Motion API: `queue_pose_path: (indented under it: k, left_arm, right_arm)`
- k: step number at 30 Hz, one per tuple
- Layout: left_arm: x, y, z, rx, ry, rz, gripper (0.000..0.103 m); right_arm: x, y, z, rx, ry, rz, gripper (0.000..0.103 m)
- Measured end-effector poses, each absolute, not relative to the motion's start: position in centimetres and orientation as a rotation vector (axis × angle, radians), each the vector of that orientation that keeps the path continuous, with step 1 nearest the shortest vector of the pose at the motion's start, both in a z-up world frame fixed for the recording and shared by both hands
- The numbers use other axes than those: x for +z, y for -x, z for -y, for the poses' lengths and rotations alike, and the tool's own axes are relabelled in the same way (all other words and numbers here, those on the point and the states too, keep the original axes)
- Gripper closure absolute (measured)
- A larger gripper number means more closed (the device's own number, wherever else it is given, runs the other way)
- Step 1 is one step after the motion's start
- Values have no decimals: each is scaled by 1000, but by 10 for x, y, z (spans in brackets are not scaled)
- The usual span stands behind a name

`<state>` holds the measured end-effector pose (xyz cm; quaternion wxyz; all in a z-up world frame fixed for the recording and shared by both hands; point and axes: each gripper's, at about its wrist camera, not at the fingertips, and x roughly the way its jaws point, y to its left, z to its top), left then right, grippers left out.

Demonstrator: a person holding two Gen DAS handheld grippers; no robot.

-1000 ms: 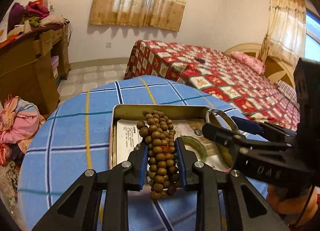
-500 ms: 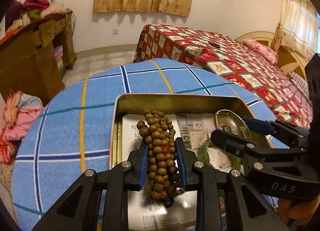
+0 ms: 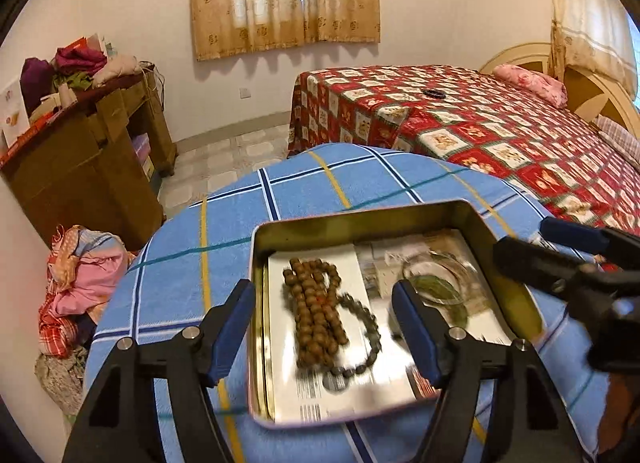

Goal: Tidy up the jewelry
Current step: 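Withdraw both tools from the tin back toward the table, then lower the right tool and grasp the pearl necklace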

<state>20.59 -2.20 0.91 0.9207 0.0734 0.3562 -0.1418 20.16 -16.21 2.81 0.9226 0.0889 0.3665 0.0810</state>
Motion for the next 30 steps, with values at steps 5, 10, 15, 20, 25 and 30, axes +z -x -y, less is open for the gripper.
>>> queue_pose_path:
  k: [5, 10, 15, 20, 25, 30]
  left_arm:
    - [11, -173, -2, -284, -88, -740, 32]
    - [-1, -133, -29, -259, 45, -766, 32]
    - [-11, -100, -32, -251, 65, -787, 32]
    - [-14, -81, -40, -231, 85, -786, 32]
    - [-21, -64, -48, -201, 87, -781, 32]
    - [-30, -52, -48, -233, 97, -793, 32]
  right_arm:
    - [42, -157, 174, 102, -208, -712, 16]
    - [32, -108, 185, 93, -298, -706, 14]
    - [13, -83, 186, 76, -346, -742, 14]
    - [3, -61, 194, 49, -369, -758, 14]
    - [0, -45, 194, 41, -355, -759, 14]
    - [-1, -27, 198, 10, -334, -742, 14]
